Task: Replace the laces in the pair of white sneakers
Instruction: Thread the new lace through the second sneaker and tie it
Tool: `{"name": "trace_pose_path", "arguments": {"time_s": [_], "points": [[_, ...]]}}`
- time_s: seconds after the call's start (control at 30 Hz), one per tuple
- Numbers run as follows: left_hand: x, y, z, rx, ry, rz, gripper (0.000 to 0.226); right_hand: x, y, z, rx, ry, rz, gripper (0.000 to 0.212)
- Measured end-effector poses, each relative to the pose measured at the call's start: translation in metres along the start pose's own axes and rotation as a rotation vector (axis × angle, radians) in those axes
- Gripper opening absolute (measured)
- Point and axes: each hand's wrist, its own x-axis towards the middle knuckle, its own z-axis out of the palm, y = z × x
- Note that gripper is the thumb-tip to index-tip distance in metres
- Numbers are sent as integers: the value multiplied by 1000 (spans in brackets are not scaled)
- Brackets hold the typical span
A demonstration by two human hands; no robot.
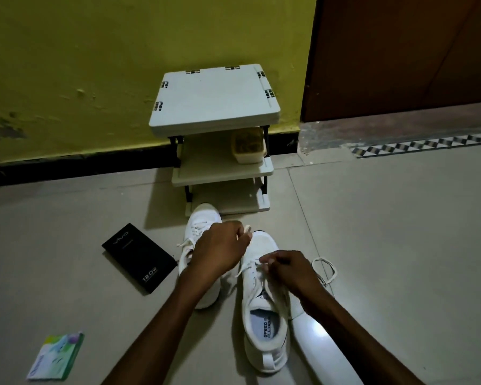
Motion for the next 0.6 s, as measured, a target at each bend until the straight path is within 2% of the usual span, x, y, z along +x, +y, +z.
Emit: {"name": "trace_pose_path", "arguments": {"time_s": [0.03, 0.1, 0.17, 0.23, 0.3, 0.4, 0.6], "points": [[1, -2, 7, -163, -26, -45, 28, -5, -4, -4, 181, -25, 51, 25], [0, -1, 13, -676, -118, -218, 19, -15, -14, -8, 383, -117, 119, 26], [0, 3, 16, -1129, -217, -393, 12, -22, -18, -7, 379, -182, 138, 28], [1, 6, 18, -1342, -227, -474, 9, -25, -20, -5, 302, -183, 98, 23], [0, 9, 19, -1404, -190, -475, 14, -25, -20, -4, 183, -153, 36, 14], [-3, 10, 18, -1361, -139, -434, 27, -23, -17, -3, 69, -143, -1, 15], [-13, 0, 23, -1245, -46, -324, 30, -19, -5, -2, -68, -36, -29, 12]]}}
